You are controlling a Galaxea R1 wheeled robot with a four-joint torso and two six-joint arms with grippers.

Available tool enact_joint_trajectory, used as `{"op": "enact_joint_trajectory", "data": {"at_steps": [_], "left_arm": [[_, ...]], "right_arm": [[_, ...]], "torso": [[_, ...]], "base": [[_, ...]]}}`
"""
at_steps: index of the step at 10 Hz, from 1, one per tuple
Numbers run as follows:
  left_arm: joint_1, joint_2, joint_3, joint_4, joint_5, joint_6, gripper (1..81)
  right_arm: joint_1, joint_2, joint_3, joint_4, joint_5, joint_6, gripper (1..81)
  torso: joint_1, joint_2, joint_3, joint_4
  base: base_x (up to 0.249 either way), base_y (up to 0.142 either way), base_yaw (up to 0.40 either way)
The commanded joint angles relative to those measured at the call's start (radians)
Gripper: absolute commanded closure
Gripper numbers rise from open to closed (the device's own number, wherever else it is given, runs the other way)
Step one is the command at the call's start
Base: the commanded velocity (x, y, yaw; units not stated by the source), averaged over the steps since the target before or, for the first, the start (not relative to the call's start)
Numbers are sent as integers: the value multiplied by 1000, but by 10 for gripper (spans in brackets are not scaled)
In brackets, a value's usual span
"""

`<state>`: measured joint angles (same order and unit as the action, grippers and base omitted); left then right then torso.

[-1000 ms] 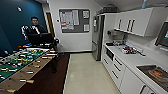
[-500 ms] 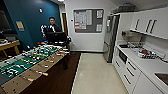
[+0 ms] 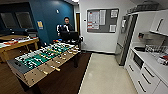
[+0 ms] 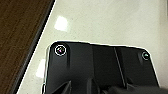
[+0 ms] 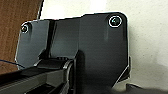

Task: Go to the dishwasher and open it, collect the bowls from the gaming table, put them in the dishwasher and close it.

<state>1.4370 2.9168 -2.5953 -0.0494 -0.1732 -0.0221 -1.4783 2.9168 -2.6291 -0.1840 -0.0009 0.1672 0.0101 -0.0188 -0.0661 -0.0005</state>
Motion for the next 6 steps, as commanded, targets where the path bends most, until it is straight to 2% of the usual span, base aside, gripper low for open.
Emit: {"op": "enact_joint_trajectory", "data": {"at_steps": [1,6], "left_arm": [[-53,-13,1,0,46,5,10],[-51,-13,1,0,46,5,10]], "right_arm": [[54,-6,0,-9,-48,-3,10],[57,-9,-5,-9,-48,-3,10]], "torso": [[0,0,0,0],[0,0,0,0]], "base": [[0,0,351],[0,0,351]]}}
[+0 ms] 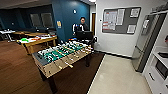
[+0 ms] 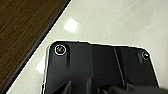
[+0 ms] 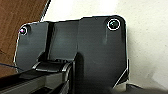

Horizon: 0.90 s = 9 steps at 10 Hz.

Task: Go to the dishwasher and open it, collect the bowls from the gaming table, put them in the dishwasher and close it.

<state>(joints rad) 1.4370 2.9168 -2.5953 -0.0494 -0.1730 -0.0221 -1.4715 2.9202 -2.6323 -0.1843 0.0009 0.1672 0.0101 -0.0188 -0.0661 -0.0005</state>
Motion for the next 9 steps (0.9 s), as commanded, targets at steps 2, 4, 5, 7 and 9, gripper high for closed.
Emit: {"op": "enact_joint_trajectory", "data": {"at_steps": [2,4,5,7,9], "left_arm": [[-53,-11,1,2,46,5,10],[-51,-10,1,0,46,5,10],[-49,-10,1,0,46,5,10],[-48,-13,1,-1,46,4,10],[-48,-14,1,-1,46,4,10]], "right_arm": [[49,-13,-7,-7,-50,-3,10],[50,-13,-9,-6,-50,-3,10],[52,-13,-8,-7,-50,-3,10],[50,-11,-6,-7,-50,-3,10],[47,-13,-7,-9,-50,-3,10]], "torso": [[0,0,0,0],[0,0,0,0],[0,0,0,0],[0,0,0,0],[0,0,0,0]], "base": [[0,0,351],[0,0,351],[0,0,352],[0,0,351],[0,0,351]]}}
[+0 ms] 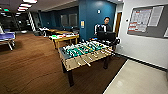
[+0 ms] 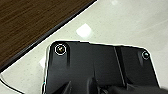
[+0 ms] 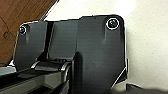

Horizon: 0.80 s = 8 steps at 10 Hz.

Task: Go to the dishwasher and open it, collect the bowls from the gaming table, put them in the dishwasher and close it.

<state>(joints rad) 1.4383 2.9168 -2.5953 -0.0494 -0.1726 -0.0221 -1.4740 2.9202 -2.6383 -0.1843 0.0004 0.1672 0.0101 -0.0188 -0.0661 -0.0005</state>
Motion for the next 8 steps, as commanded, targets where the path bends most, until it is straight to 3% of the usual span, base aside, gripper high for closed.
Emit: {"op": "enact_joint_trajectory", "data": {"at_steps": [1,8], "left_arm": [[-49,-14,1,-1,45,2,10],[-49,-13,1,-1,45,-1,10]], "right_arm": [[50,-13,-1,-7,-50,-3,10],[51,-13,-3,-7,-50,-3,10]], "torso": [[0,0,0,0],[0,0,0,0]], "base": [[0,0,351],[0,0,351]]}}
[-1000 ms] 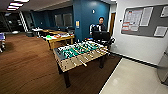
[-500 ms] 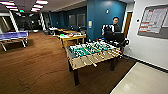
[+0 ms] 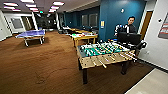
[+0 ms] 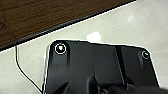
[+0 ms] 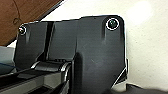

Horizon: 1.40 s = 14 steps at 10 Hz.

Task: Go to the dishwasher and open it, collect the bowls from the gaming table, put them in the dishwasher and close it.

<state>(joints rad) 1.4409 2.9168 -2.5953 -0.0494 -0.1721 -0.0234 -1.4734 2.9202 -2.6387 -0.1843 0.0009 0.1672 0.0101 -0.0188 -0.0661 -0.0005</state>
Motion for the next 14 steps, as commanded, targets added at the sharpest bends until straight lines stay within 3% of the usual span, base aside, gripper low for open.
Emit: {"op": "enact_joint_trajectory", "data": {"at_steps": [1,6,14], "left_arm": [[-52,-13,1,-1,46,0,10],[-52,-16,1,-1,46,-1,10],[-49,-17,1,-3,45,-4,10]], "right_arm": [[52,-13,-3,-7,-50,-3,10],[55,-11,-3,-7,-50,-3,10],[55,3,-7,-14,-55,-3,10]], "torso": [[0,0,0,0],[0,0,0,0],[0,0,0,0]], "base": [[0,0,351],[0,0,318],[0,0,27]]}}
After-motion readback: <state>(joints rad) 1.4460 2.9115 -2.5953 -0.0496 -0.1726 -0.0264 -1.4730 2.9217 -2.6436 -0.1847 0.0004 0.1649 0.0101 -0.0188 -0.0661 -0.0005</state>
